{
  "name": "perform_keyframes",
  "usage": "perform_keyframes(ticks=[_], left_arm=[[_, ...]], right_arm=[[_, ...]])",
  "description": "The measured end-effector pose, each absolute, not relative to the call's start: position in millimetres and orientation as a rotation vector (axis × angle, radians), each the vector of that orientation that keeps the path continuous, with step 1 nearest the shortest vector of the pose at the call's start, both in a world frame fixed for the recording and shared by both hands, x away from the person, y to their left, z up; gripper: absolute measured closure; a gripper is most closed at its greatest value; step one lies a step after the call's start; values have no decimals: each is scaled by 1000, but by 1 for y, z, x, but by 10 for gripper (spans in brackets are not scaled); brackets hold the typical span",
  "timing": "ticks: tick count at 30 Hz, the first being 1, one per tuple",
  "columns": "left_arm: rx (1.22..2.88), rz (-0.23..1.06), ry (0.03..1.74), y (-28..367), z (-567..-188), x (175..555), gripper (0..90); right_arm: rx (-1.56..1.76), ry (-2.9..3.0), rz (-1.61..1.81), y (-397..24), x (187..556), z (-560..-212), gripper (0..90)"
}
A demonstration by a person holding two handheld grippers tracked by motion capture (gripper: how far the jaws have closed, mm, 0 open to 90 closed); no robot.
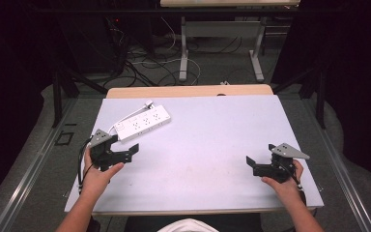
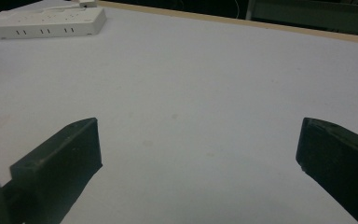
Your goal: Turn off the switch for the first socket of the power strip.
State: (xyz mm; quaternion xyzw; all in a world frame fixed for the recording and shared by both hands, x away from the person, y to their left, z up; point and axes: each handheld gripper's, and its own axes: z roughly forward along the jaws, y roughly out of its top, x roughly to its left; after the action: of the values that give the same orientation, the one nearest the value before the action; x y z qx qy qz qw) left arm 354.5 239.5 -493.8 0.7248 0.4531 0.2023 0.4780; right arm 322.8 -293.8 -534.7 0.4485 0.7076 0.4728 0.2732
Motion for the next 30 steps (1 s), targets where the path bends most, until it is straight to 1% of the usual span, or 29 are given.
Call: perform_keyframes(ticks=[5,15,28,30], left_arm=[[1771,506,1128,241,-481,362,49],[1783,535,1139,242,-458,379,96],[1806,511,1164,236,-447,395,97],[1817,514,1158,234,-446,397,123]], right_arm=[[1208,1904,1273,-294,323,-535,0],[1221,1906,1280,-293,322,-535,0],[1207,1908,1273,-294,323,-535,0],[1211,1911,1267,-294,323,-535,0]])
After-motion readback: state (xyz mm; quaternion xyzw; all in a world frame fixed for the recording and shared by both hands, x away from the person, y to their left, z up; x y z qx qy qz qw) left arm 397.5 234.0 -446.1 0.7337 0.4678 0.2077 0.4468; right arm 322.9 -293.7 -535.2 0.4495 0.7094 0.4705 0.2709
